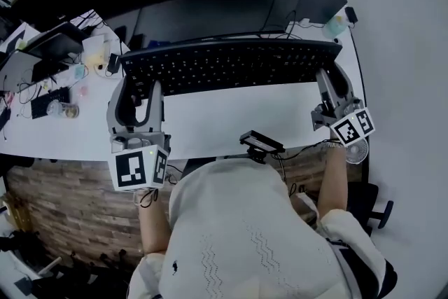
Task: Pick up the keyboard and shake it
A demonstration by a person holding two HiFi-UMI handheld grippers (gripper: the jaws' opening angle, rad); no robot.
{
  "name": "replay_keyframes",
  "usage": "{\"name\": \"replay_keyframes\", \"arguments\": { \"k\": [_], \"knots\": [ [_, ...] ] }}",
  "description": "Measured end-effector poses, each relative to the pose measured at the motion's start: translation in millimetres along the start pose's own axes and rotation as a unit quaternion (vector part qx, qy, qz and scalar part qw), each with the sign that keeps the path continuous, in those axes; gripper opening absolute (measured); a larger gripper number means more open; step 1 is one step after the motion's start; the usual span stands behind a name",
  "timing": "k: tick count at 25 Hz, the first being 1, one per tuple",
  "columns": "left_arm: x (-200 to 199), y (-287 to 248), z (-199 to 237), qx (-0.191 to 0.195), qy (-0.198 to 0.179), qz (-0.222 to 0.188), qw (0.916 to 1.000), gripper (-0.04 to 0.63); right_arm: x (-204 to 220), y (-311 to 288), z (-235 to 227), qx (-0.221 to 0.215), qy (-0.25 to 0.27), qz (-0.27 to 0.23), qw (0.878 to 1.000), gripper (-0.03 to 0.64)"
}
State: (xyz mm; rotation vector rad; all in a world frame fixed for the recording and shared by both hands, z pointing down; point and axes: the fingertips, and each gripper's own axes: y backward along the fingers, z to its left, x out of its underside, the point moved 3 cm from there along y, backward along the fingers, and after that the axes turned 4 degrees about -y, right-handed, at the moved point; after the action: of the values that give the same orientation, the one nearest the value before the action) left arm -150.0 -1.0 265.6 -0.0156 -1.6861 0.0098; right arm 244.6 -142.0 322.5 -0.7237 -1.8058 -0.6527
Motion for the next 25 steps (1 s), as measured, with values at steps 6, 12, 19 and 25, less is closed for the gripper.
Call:
{"name": "replay_keyframes", "arguments": {
  "k": [6,12,19,25],
  "knots": [
    [-49,18,-13,-0.023,-0.053,-0.064,0.9963,0.213,-22,5,2,-0.029,-0.024,-0.064,0.997,0.175],
    [-70,31,-3,-0.030,-0.019,-0.106,0.9938,0.213,-29,0,12,-0.050,-0.035,-0.084,0.995,0.175],
    [-56,18,-3,0.007,-0.004,-0.099,0.9951,0.221,-27,-13,-2,-0.026,-0.037,-0.099,0.994,0.175],
    [-54,14,-1,-0.035,-0.044,-0.088,0.9946,0.221,-21,-18,1,-0.019,-0.036,-0.098,0.994,0.169]
  ]
}}
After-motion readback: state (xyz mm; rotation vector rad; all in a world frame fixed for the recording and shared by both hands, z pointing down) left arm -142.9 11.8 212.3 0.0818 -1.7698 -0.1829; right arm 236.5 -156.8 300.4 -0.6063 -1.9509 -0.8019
